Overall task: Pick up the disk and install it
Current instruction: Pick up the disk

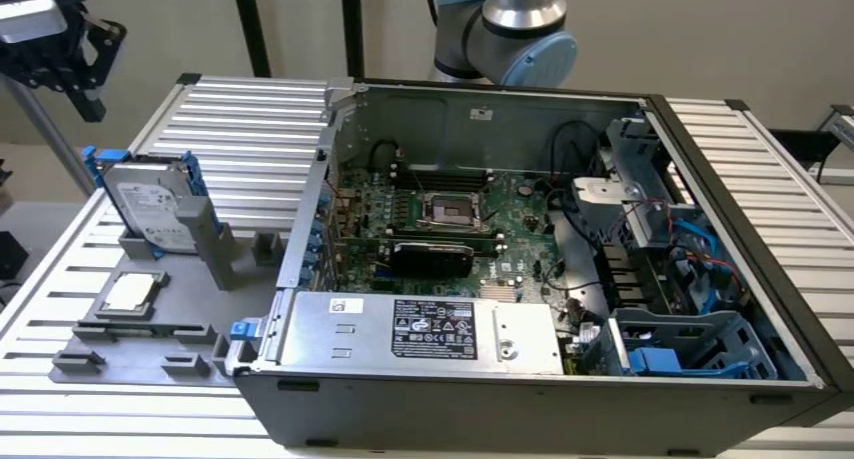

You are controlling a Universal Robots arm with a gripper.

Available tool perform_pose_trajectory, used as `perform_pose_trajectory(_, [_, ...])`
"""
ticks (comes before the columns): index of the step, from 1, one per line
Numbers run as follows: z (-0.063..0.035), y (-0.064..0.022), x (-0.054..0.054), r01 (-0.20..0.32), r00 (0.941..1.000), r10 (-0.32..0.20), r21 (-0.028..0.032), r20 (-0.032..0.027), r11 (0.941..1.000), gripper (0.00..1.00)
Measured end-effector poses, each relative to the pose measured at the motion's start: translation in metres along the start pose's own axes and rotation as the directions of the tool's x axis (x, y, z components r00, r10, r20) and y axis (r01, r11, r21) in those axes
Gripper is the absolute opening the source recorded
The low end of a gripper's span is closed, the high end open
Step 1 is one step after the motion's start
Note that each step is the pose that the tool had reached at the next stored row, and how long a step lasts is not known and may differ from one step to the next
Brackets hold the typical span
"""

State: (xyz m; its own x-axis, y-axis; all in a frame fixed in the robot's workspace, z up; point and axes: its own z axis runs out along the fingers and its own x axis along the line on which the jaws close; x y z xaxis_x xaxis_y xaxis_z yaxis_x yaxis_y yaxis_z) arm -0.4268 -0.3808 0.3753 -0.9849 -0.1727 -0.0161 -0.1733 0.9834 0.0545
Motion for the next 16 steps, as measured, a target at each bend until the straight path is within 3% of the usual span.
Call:
perform_pose_trajectory(4, [0.0009, -0.0001, 0.0, 0.071, 0.9974, -0.071, -0.0012, -0.0039, 0.9975, 0.11])
perform_pose_trajectory(8, [0.002, -0.0001, 0.0, 0.143, 0.9897, -0.143, -0.0029, -0.0077, 0.9897, 0.11])
perform_pose_trajectory(12, [0.003, -0.0002, 0.0001, 0.215, 0.9765, -0.215, -0.0047, -0.0115, 0.9765, 0.11])
perform_pose_trajectory(16, [0.0039, -0.0002, 0.0001, 0.286, 0.9581, -0.286, -0.0069, -0.0149, 0.9582, 0.11])
